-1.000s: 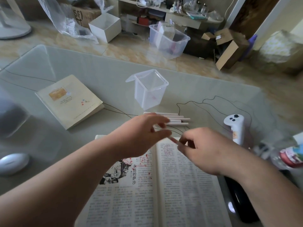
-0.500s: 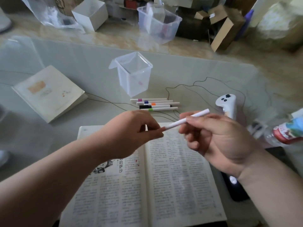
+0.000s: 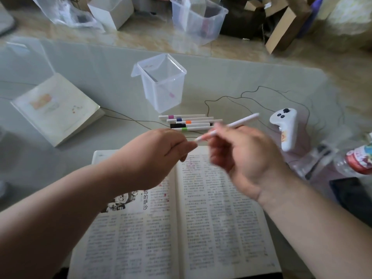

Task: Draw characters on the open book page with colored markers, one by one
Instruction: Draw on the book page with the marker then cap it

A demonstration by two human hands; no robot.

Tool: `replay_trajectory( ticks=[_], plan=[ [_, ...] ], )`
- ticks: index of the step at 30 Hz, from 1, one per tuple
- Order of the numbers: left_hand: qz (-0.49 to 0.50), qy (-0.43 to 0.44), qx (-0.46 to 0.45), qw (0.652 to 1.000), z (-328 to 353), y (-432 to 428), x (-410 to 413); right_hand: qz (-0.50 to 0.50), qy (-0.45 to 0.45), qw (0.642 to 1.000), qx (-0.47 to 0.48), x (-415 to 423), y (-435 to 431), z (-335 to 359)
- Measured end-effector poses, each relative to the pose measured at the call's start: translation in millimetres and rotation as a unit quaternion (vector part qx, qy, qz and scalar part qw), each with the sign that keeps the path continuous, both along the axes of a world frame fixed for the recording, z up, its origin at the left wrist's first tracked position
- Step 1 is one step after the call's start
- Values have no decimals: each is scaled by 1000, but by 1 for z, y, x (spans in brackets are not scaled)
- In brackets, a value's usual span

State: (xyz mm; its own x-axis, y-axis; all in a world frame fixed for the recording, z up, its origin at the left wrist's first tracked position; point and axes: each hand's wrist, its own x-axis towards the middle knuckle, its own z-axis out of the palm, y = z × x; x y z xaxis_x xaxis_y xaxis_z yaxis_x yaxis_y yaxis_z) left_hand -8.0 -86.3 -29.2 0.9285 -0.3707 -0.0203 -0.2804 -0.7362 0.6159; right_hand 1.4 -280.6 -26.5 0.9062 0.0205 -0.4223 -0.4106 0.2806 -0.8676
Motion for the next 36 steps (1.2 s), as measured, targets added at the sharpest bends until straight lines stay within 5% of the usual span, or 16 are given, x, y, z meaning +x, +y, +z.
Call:
replay_trajectory(
  ticks=[4,7,11,16,36],
  plan=[
    [65,30,-24,997,6,21,3,-145,-84,984,-57,28,-48,15],
    [46,-11,-23,999,-3,20,2,-14,-112,964,-242,13,-46,-6],
    [-94,28,64,993,-22,6,-4,107,-87,930,-340,11,-26,-40],
    [-136,84,222,962,-33,-2,-9,101,-100,917,-374,11,-23,-52],
    [-92,128,238,958,-38,-6,-9,138,-113,893,-413,9,-21,-59]
  ],
)
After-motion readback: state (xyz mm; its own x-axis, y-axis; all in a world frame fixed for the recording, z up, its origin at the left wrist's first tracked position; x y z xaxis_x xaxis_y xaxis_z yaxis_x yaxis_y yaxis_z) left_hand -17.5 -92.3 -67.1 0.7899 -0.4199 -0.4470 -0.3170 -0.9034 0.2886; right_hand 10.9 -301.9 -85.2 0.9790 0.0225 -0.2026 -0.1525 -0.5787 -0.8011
